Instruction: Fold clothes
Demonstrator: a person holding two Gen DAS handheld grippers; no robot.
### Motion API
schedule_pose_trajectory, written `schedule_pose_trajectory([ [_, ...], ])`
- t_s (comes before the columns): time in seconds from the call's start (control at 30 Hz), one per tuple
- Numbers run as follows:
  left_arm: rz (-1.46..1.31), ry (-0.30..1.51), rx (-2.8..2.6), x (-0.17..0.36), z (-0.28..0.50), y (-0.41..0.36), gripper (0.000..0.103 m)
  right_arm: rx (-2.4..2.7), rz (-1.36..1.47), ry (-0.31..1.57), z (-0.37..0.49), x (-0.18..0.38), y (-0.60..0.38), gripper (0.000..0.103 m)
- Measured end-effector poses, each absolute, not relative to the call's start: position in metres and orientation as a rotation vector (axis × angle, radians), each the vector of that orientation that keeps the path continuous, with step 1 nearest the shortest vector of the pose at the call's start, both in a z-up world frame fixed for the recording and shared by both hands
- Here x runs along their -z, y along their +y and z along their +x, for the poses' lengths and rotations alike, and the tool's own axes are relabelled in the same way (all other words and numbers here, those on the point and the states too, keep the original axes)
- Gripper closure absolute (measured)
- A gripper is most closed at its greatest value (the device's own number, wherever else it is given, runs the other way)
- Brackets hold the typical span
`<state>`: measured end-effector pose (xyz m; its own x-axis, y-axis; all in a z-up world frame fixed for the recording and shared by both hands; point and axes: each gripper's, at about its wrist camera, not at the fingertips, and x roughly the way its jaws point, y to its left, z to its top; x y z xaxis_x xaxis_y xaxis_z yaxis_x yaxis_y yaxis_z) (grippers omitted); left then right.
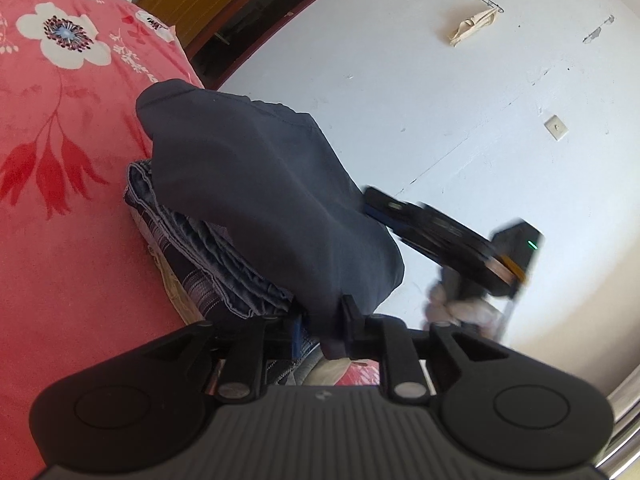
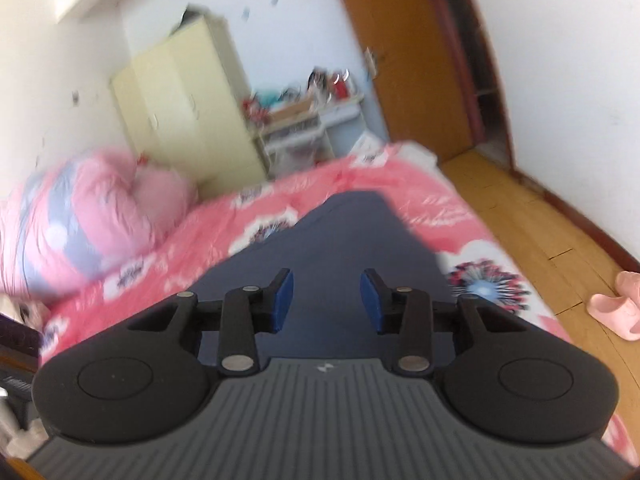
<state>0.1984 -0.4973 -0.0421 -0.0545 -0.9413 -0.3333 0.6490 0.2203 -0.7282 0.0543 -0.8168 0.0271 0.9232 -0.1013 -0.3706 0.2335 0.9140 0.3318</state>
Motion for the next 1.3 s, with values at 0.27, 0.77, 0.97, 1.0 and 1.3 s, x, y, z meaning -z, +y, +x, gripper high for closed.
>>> schedule_pose_trajectory([
  [0.27, -0.42, 0.899, 1.426, 0.04, 0.189, -0.475, 0.042, 0.403, 0.464, 0.267, 0.01, -0.046, -0.831, 0.067],
  [0.77, -0.134, 0.535, 1.148, -0.036, 0.032, -0.322, 0.006, 0.453, 0.249, 0.332, -0.137, -0.03, -0.576, 0.02],
  [0.97, 0.081, 0.375, 0.837, -0.048, -0.04, -0.282, 0.0, 0.487, 0.294, 0.326, -0.16, -0.02, -0.487, 0.002],
  [1.0, 0.112, 0.358, 0.785, -0.05, -0.047, -0.278, 0.0, 0.497, 0.289, 0.322, -0.162, -0.021, -0.477, 0.001],
  [1.3, 0.171, 0.343, 0.571, -0.067, -0.068, -0.247, 0.0, 0.607, 0.237, 0.342, -0.168, -0.037, -0.419, 0.001],
])
